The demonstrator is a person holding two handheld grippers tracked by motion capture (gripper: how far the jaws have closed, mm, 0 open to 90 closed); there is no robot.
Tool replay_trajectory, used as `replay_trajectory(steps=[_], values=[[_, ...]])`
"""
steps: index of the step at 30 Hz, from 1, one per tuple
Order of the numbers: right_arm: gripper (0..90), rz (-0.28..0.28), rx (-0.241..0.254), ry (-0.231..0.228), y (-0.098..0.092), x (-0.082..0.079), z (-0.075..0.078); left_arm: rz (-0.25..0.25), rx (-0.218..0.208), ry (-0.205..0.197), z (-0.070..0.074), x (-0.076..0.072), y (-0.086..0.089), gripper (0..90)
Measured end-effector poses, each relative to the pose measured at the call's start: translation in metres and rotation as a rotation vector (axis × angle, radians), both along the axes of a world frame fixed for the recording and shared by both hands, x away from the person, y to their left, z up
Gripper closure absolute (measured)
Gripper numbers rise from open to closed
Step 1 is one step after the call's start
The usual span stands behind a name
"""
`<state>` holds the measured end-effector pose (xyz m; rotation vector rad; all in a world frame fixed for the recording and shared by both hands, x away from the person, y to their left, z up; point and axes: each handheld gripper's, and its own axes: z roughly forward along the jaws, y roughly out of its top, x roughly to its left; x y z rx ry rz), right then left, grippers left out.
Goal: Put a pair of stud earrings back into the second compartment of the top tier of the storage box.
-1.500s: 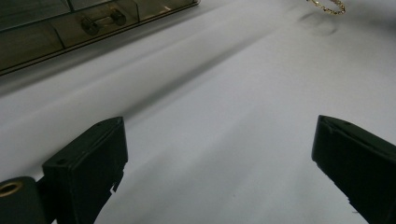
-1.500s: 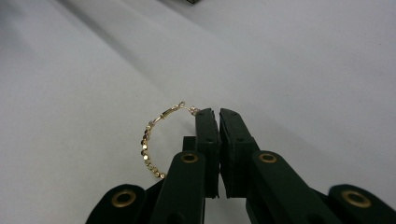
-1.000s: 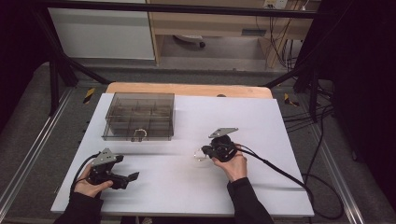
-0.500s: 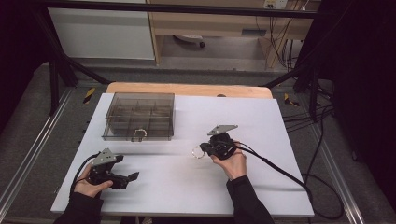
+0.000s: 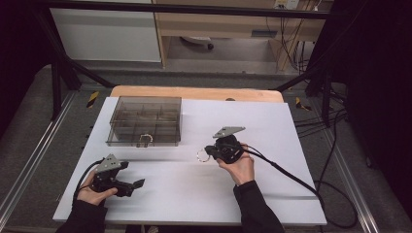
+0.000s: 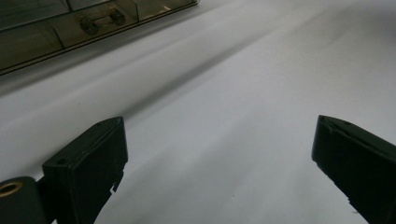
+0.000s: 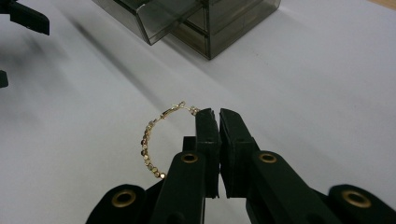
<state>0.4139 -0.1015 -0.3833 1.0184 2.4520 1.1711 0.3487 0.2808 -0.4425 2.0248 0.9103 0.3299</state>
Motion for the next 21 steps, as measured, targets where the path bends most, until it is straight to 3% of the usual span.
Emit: replay_trajectory(steps=[21], values=[[87.4, 0.022, 0.012, -0.03, 0.012, 0.002, 0.016, -0.001, -0.001, 0.001, 0.0, 0.0, 0.0, 3.3]])
